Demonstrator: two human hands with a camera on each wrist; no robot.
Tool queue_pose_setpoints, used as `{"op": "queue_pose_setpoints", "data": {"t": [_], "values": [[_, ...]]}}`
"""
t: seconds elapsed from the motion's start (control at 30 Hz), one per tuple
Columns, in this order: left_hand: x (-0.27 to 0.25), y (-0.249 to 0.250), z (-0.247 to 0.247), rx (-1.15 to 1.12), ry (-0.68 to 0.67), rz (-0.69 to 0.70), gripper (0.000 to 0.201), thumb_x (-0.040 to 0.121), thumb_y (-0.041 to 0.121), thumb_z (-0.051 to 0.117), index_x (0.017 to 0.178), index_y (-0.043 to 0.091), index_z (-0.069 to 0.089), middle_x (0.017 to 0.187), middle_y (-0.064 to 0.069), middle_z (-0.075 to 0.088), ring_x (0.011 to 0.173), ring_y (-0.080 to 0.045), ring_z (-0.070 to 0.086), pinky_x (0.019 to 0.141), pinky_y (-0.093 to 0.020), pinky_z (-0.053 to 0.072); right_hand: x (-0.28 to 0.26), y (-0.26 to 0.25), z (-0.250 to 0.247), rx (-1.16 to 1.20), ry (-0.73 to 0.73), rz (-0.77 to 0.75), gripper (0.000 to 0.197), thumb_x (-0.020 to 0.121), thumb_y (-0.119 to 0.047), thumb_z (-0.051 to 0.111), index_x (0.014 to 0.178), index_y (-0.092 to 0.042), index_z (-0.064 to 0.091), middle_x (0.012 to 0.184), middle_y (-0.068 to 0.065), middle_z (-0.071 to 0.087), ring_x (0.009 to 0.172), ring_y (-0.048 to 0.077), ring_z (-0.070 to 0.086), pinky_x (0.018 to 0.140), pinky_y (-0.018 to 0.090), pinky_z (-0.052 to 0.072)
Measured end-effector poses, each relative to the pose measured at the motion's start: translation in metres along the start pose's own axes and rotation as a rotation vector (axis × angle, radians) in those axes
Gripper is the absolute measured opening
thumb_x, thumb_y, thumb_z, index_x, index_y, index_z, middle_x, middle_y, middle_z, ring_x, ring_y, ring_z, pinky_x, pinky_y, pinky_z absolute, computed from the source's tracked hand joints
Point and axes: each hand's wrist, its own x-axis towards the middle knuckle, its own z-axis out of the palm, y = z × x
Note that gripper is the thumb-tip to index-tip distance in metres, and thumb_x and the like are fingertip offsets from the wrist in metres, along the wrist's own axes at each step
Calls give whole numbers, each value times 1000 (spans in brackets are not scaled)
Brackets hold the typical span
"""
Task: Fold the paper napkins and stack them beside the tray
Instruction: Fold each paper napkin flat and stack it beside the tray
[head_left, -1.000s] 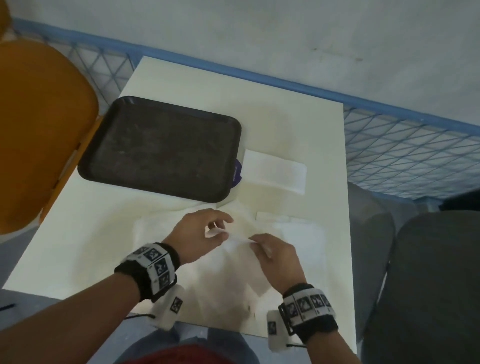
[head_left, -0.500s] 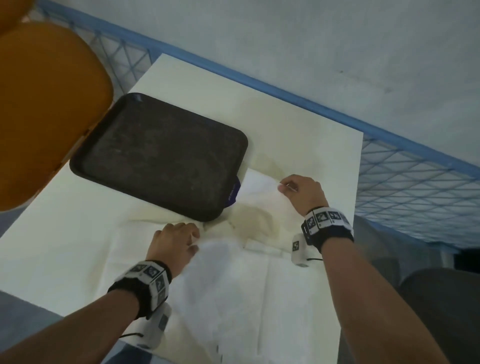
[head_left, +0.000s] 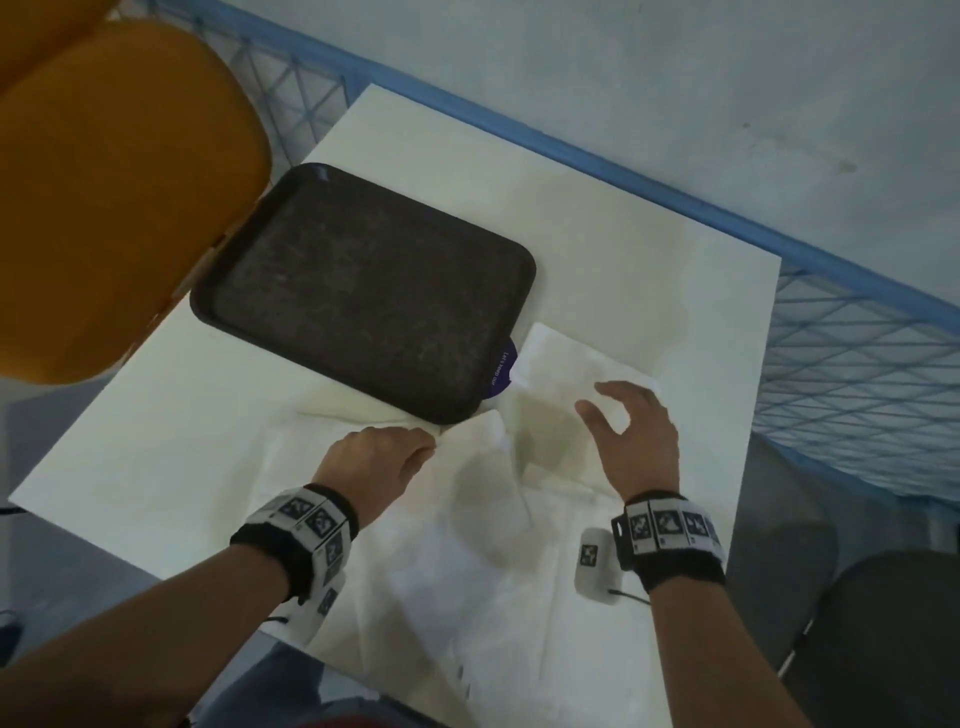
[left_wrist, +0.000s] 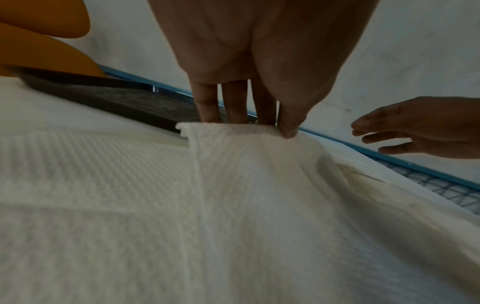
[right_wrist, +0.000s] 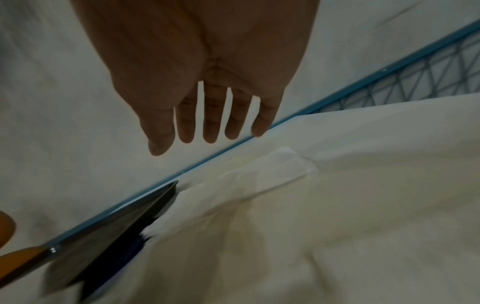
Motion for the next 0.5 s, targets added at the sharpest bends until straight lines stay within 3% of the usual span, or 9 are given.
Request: {"op": "queue_pose_setpoints", "data": {"t": [0.1, 0.17, 0.23, 0.3, 0.37, 0.43, 0.5], "values": [[-1, -6, -1, 1, 113, 153, 14, 91, 27, 67, 102, 22, 75, 96, 3, 75, 82, -22, 68, 68, -28, 48, -48, -11, 7, 118, -13, 69, 29, 88, -48, 72, 114, -34, 69, 120, -19, 61, 115, 11, 56, 102, 38, 49], [-2, -9, -5, 21, 188, 282, 12, 81, 20, 79, 93, 18, 77, 88, 1, 75, 75, -21, 68, 64, -28, 52, -76, -18, 14, 150, -18, 83, 28, 87, -48, 73, 112, -36, 69, 119, -20, 61, 115, 10, 58, 100, 36, 51], [-2, -11, -12, 15, 228, 383, 7, 82, 19, 79, 89, 17, 78, 86, 1, 75, 74, -21, 68, 64, -28, 54, -98, -22, 22, 180, -57, 108, 33, 85, -50, 74, 116, -39, 66, 122, -20, 62, 117, 10, 58, 99, 34, 51], [-3, -11, -21, -3, 234, 436, 6, 87, 21, 72, 91, 18, 77, 91, 2, 75, 78, -22, 67, 66, -30, 55, -114, -26, 29, 209, -118, 142, 51, 79, -59, 76, 126, -45, 59, 132, -21, 58, 122, 8, 56, 103, 33, 49], [-6, -7, -31, -95, 179, 427, 13, 94, 26, 61, 99, 20, 72, 94, 4, 73, 82, -19, 65, 69, -31, 55, -125, -31, 35, 233, -153, 164, 79, 71, -67, 78, 141, -49, 44, 143, -25, 50, 130, 4, 49, 109, 31, 43], [-13, -2, -44, -288, 141, 328, 11, 97, 29, 55, 102, 24, 63, 88, 7, 70, 77, -10, 62, 66, -20, 47, -131, -38, 38, 280, -167, 185, 97, 68, -63, 82, 149, -46, 32, 146, -27, 43, 131, -2, 44, 108, 26, 37], [-19, 1, -55, -469, 154, 231, 3, 98, 28, 54, 100, 26, 54, 79, 6, 67, 68, -10, 60, 59, -15, 43, -133, -49, 36, 297, -181, 215, 89, 72, -58, 83, 147, -40, 40, 142, -24, 49, 127, -1, 48, 104, 23, 39]]}}
